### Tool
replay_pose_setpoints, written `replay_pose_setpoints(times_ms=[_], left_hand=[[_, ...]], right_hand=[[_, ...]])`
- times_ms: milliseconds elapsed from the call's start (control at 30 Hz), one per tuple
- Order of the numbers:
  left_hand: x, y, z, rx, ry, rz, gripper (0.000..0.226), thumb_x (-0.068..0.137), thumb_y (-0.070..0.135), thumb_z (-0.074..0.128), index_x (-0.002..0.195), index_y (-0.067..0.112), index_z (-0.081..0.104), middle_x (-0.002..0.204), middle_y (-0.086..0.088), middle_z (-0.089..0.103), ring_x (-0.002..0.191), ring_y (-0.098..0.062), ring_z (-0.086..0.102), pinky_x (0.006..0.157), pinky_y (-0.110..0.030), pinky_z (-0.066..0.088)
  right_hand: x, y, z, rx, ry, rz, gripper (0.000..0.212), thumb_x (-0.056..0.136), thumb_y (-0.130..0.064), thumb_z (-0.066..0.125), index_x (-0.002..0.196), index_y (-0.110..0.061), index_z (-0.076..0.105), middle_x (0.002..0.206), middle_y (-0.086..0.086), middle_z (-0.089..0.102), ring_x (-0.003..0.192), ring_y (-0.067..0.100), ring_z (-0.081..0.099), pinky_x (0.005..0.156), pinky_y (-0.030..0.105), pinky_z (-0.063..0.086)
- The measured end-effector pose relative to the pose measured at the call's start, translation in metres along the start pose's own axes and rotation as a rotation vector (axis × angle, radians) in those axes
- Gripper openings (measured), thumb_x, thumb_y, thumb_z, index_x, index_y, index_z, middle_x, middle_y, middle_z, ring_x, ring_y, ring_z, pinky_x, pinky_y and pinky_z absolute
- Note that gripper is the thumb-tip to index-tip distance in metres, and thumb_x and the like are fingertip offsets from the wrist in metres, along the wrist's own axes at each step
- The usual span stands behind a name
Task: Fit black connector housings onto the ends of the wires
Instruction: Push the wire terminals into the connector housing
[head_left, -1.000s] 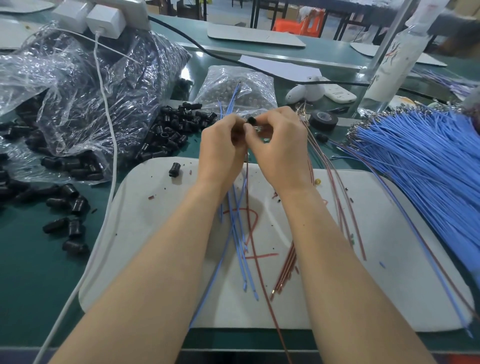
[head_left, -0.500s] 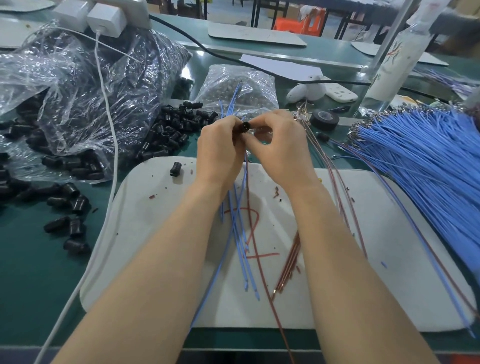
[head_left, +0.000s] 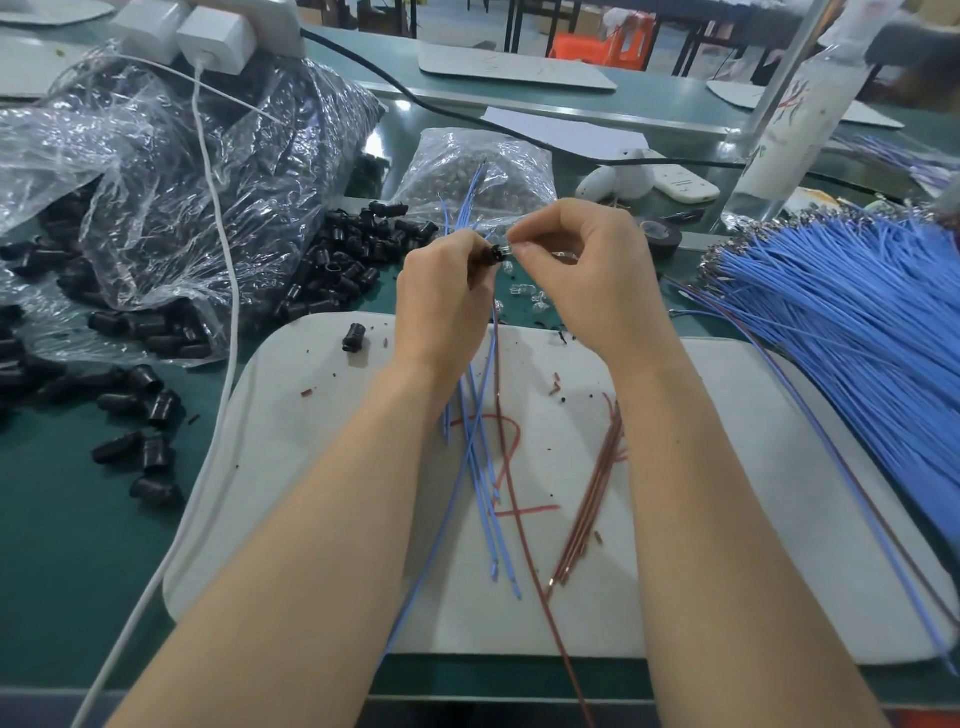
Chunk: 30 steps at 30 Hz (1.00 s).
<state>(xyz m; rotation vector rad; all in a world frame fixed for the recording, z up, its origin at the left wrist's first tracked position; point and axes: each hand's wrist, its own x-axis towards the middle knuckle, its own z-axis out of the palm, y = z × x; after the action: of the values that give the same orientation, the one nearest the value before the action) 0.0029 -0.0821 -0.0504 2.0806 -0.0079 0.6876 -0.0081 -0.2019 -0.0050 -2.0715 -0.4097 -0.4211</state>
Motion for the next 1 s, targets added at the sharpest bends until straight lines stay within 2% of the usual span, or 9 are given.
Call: replay_pose_setpoints(times_ms=[133, 367, 533, 700, 833, 933, 1000], left_hand=[[0.000, 0.000, 0.000, 0.001, -0.007, 0.006, 0.012, 0.088, 0.011, 0.059, 0.090, 0.006, 0.070, 0.082, -0.007, 0.071, 0.078, -0.024, 0.064, 0.077, -0.041, 0.052], [0.000, -0.001, 0.000, 0.047, -0.011, 0.013, 0.013, 0.088, 0.011, 0.057, 0.088, 0.005, 0.068, 0.082, -0.008, 0.070, 0.078, -0.028, 0.062, 0.075, -0.042, 0.050], [-0.002, 0.002, -0.002, 0.109, -0.017, 0.016, 0.015, 0.090, 0.013, 0.054, 0.088, 0.005, 0.067, 0.083, -0.010, 0.068, 0.078, -0.030, 0.059, 0.073, -0.041, 0.047], [-0.001, 0.003, -0.001, 0.231, -0.035, 0.048, 0.018, 0.092, 0.013, 0.049, 0.086, 0.004, 0.064, 0.077, -0.004, 0.058, 0.070, -0.025, 0.045, 0.061, -0.033, 0.030], [0.001, -0.001, -0.001, 0.186, -0.113, 0.056, 0.014, 0.090, 0.013, 0.053, 0.093, 0.006, 0.065, 0.086, -0.009, 0.065, 0.080, -0.029, 0.057, 0.071, -0.040, 0.047], [0.000, -0.002, -0.003, 0.016, -0.245, 0.057, 0.018, 0.086, 0.012, 0.064, 0.104, 0.010, 0.065, 0.085, -0.003, 0.066, 0.079, -0.023, 0.062, 0.078, -0.038, 0.052], [0.000, -0.004, -0.005, -0.035, -0.289, 0.084, 0.018, 0.086, 0.009, 0.065, 0.104, 0.010, 0.067, 0.085, -0.002, 0.068, 0.078, -0.019, 0.063, 0.079, -0.036, 0.052]], right_hand=[[-0.001, 0.000, 0.002, -0.082, 0.016, -0.032, 0.014, 0.086, -0.004, 0.061, 0.088, -0.016, 0.067, 0.080, -0.010, 0.065, 0.079, 0.004, 0.063, 0.079, 0.017, 0.052], [-0.001, -0.001, 0.007, -0.166, 0.030, -0.049, 0.012, 0.085, -0.003, 0.060, 0.091, -0.008, 0.069, 0.082, -0.002, 0.065, 0.082, 0.013, 0.064, 0.083, 0.028, 0.053], [0.000, -0.001, 0.007, -0.206, 0.044, -0.058, 0.013, 0.084, -0.002, 0.061, 0.088, -0.008, 0.071, 0.079, -0.002, 0.063, 0.080, 0.016, 0.063, 0.080, 0.027, 0.050], [-0.001, -0.002, 0.013, -0.210, 0.055, -0.078, 0.016, 0.080, 0.001, 0.060, 0.084, -0.008, 0.073, 0.078, 0.002, 0.068, 0.077, 0.018, 0.064, 0.077, 0.028, 0.049], [0.002, 0.004, 0.009, -0.212, 0.077, -0.044, 0.017, 0.080, -0.001, 0.061, 0.085, -0.011, 0.074, 0.072, -0.005, 0.063, 0.073, 0.013, 0.062, 0.075, 0.021, 0.048], [0.003, 0.014, 0.001, -0.198, 0.057, 0.009, 0.015, 0.081, -0.003, 0.063, 0.086, -0.012, 0.074, 0.071, -0.007, 0.062, 0.071, 0.008, 0.060, 0.072, 0.015, 0.047], [0.003, 0.019, -0.004, -0.134, 0.020, 0.047, 0.013, 0.082, -0.004, 0.066, 0.085, -0.014, 0.074, 0.073, -0.006, 0.065, 0.070, 0.005, 0.061, 0.070, 0.009, 0.047]])
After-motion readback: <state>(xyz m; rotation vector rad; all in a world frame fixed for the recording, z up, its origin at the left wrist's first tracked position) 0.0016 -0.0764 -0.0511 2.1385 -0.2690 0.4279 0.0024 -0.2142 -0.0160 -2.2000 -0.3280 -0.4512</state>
